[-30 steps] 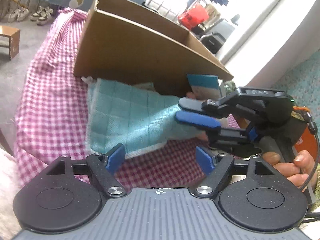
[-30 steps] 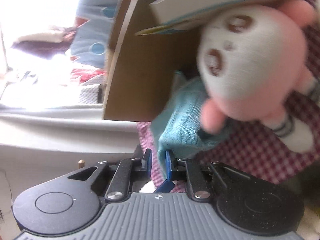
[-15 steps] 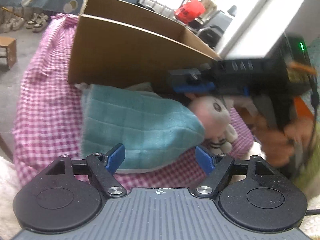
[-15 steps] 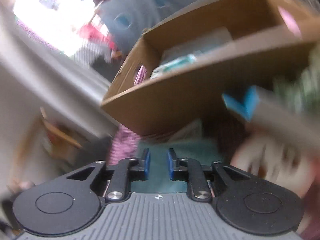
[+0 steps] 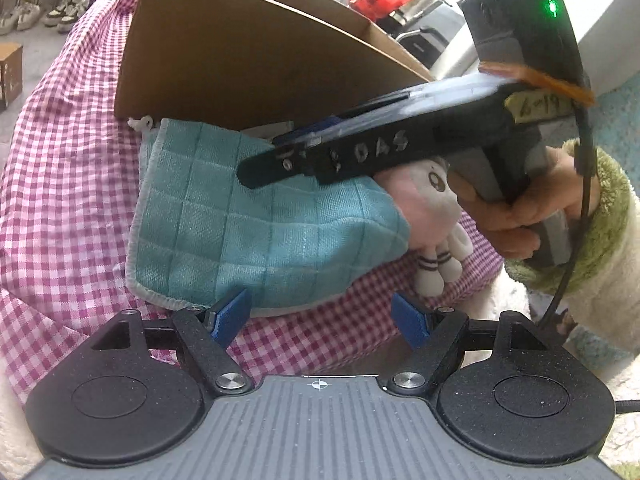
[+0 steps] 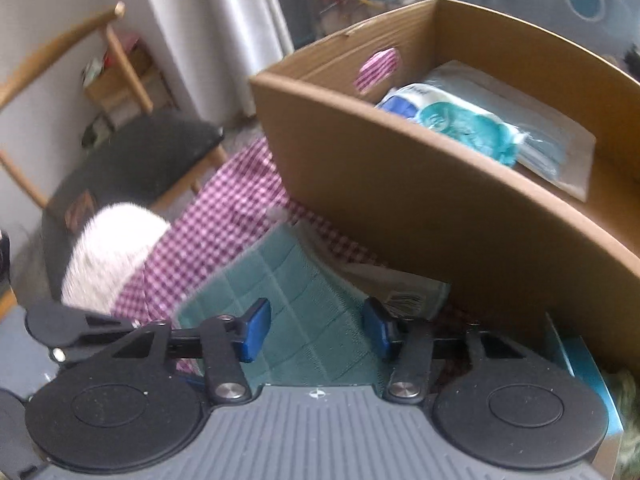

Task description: Organize soft objects

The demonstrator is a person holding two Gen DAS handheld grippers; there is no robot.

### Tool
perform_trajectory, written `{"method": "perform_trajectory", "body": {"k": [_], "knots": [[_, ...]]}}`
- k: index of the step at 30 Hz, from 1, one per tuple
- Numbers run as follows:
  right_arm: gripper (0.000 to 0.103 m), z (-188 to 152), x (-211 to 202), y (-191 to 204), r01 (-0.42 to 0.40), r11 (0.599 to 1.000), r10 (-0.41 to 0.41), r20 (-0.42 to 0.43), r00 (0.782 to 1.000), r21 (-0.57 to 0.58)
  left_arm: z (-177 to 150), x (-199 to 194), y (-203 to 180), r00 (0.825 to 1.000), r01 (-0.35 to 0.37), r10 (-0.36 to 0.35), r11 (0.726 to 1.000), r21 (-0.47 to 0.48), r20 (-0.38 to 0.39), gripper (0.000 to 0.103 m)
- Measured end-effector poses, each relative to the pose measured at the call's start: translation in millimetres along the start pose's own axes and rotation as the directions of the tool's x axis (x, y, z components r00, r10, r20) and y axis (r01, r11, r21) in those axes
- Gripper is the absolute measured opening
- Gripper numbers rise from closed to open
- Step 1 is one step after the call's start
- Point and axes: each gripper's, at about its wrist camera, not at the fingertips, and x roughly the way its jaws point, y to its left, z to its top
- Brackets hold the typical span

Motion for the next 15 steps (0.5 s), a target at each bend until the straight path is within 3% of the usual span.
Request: {"method": "perform_trajectory", "body": {"k": [1, 4, 9, 15], "knots": [[0.019, -1, 2, 2, 0.008, 1.0, -0.008, -0.008, 1.0, -0.023, 0, 0, 0, 1.0, 0.001, -0.001, 1.0, 0.0, 0.004, 0.078], [0.004, -4, 4, 6, 0.021, 0.998, -0.023, -0.04, 0.999, -0.062, -1, -2, 4, 1.0, -0.001, 0.001, 1.0, 0.0, 0.014, 0.078], [0.003, -2, -14, -12, -0.09, 0.991, 0.091, -0.01, 0.996, 0.104, -2, -13, 12, 0.999, -0.006, 0.006, 1.0, -0.016, 0.046, 0.081], [0.003, -6, -47, -37, -0.307, 0.899, 0.288, 0.108, 0.952, 0.313, 2, -24, 13, 0.994, -0.005, 0.007, 1.0, -0.024, 0.107, 0.089]]}}
